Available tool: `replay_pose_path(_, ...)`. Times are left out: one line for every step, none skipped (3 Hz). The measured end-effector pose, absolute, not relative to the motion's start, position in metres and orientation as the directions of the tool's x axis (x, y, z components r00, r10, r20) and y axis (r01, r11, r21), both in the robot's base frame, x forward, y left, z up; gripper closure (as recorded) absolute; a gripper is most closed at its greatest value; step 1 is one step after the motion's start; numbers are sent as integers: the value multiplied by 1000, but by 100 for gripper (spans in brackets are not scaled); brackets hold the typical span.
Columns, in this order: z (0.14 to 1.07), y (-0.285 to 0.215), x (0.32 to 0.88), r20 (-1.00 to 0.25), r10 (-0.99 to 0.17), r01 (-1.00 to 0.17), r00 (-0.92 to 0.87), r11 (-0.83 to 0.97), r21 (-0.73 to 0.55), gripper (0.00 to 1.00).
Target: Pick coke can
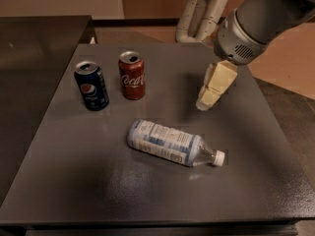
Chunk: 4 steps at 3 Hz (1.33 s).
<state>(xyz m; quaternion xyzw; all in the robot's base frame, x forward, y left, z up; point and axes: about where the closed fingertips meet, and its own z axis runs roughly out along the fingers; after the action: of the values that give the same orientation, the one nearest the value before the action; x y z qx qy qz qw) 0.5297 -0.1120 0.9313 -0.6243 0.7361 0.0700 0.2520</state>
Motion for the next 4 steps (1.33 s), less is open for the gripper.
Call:
replay_pose_path(929,-83,549,-508,-859,-959,-56,188,-211,0)
replay_pose_path(921,-55,563,-544,-838,-968,-37,165,-188,0)
replay_pose_path(910,-33,573,-572,-820,-973,-35,158,-166,0)
replay_pose_path(898,-14,580,-587,-809,-977,-33,150,-152,0)
